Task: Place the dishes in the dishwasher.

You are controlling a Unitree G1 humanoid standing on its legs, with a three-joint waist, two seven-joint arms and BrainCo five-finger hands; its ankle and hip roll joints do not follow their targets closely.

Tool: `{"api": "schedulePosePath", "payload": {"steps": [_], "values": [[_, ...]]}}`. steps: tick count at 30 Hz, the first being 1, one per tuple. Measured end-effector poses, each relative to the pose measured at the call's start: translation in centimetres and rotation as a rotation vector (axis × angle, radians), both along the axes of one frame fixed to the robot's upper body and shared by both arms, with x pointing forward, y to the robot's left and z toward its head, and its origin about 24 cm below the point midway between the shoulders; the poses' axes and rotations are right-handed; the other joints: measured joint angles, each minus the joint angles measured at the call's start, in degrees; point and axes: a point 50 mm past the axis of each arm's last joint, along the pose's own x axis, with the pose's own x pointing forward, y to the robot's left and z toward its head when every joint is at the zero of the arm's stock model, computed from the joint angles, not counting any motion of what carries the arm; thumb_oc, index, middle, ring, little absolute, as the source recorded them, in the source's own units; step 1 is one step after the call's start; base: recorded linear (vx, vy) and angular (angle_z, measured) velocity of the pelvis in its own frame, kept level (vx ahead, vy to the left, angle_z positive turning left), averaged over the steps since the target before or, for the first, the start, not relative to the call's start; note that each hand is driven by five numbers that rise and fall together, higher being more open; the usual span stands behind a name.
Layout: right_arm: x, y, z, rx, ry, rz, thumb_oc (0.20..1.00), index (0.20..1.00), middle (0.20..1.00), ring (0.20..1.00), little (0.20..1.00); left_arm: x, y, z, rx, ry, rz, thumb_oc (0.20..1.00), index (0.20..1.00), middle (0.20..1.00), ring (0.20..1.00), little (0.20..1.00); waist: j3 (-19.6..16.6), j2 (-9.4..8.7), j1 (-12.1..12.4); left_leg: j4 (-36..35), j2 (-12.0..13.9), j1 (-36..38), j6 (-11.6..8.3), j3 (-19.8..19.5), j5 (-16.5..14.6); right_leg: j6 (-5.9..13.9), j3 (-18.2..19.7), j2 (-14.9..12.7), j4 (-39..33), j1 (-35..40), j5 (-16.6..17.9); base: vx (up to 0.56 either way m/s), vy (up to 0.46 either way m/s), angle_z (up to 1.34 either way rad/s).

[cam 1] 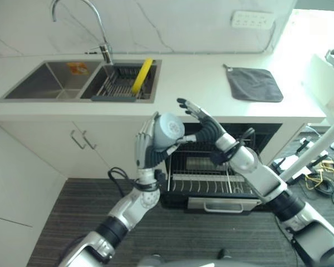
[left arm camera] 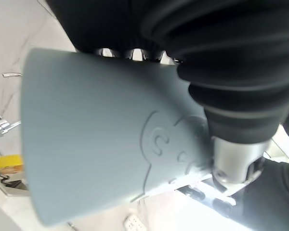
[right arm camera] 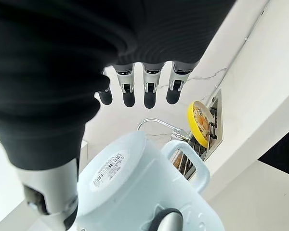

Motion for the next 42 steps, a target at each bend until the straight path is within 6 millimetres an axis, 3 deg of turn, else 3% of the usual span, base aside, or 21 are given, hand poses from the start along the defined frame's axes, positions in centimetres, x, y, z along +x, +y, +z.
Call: {"api": "schedulePosePath", "payload": {"steps": [23,39,40,42], "values": [[-0.6,1.3,-1.3,-0.065,0.058,0.075,1.0,1.0,1.0,1.0,1.0,-0.1,-0.3,-0.4,0.018,0.01,-0.027,0.2,0.2,0.2,0.2,0.2,0.36,0.41,0.01,0.07,0.0,-0.2,0.0,-0.43,0.0,0.07,0.0,0.0,0.0,0.03,-0.14,0.0,0.0,0.0],[-0.1,1.5,-2.5,-0.053,0.095,0.028,1.0,1.0,1.0,1.0,1.0,-0.1,-0.4,-0.3,0.018,0.006,-0.03,0.2,0.2,0.2,0.2,0.2,0.48,0.2,0.19,0.12,-0.02,-0.28,0.0,-0.75,0.0,0.01,0.0,0.01,0.02,0.17,-0.3,0.0,0.0,0.0],[0.0,1.4,-2.7,-0.055,0.102,0.016,0.664,0.664,0.664,0.664,0.664,0.0,-0.4,-0.3,0.018,0.004,-0.032,0.2,0.2,0.2,0.2,0.2,0.53,0.2,0.36,0.13,-0.02,-0.3,0.0,-0.77,0.0,0.01,0.0,0.01,0.02,0.16,-0.31,0.0,0.0,0.0],[0.0,1.4,-2.7,-0.054,0.101,0.016,0.533,0.533,0.533,0.533,0.533,0.0,-0.4,-0.2,0.018,0.003,-0.032,0.2,0.2,0.2,0.2,0.2,0.62,0.17,0.48,0.13,-0.02,-0.3,0.0,-0.77,0.0,0.0,0.0,0.01,0.02,0.17,-0.32,0.0,0.0,0.0]]}}
